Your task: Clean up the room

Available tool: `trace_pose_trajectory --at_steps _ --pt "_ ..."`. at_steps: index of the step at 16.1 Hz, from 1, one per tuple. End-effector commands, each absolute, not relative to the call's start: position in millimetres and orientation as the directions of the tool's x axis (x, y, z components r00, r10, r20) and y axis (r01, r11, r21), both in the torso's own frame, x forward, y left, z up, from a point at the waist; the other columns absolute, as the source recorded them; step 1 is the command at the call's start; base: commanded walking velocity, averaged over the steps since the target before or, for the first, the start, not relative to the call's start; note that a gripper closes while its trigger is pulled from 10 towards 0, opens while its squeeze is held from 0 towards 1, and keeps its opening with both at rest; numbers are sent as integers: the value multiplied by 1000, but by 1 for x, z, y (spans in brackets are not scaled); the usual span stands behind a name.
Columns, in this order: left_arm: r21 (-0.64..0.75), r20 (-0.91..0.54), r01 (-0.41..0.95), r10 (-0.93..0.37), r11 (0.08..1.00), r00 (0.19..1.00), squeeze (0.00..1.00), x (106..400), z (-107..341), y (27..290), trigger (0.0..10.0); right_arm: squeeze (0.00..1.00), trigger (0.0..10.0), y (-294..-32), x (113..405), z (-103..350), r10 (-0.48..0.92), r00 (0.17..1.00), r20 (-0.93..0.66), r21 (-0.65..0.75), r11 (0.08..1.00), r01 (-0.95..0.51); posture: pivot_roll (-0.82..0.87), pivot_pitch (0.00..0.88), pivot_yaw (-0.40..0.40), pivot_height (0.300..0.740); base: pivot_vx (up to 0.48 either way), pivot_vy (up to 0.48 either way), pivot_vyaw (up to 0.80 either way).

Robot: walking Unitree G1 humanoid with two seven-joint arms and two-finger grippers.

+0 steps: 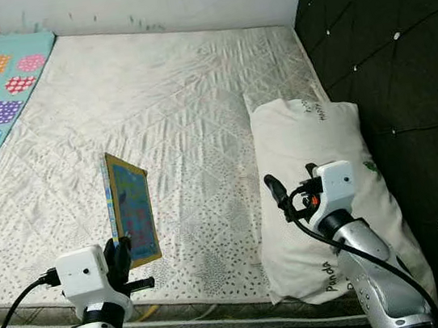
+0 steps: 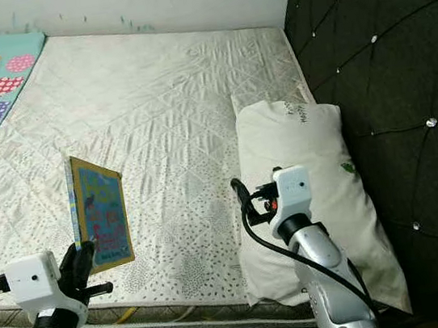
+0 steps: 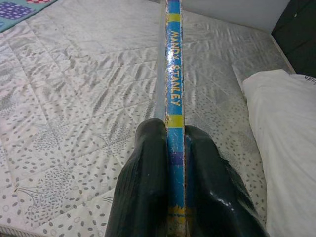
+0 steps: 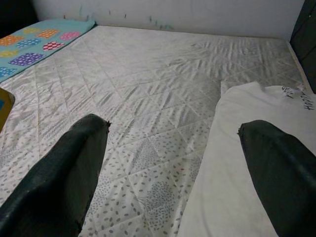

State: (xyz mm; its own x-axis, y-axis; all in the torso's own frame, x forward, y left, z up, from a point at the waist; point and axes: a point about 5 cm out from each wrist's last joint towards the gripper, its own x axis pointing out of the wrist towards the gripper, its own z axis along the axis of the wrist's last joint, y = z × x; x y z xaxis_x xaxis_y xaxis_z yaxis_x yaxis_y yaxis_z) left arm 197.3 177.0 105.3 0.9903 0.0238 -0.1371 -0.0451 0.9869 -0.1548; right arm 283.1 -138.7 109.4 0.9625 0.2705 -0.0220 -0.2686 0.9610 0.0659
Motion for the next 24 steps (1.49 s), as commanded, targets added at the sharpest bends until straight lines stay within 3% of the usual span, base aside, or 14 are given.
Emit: trace_pose_trajectory --at_steps 1,8,24 --pt "-158 -82 -49 36 986 996 0 199 115 179 10000 0 10000 -142 282 110 262 965 -20 61 964 -260 0 128 -55 730 0 0 0" --pt "-169 -88 -92 78 981 993 0 198 115 183 10000 0 10000 -142 281 111 269 963 -19 51 962 -268 -4 140 -59 646 0 0 0" --pt "-174 -87 -214 201 961 976 0 198 116 195 10000 0 10000 -145 286 112 286 958 -20 31 958 -285 -2 139 -72 646 0 0 0"
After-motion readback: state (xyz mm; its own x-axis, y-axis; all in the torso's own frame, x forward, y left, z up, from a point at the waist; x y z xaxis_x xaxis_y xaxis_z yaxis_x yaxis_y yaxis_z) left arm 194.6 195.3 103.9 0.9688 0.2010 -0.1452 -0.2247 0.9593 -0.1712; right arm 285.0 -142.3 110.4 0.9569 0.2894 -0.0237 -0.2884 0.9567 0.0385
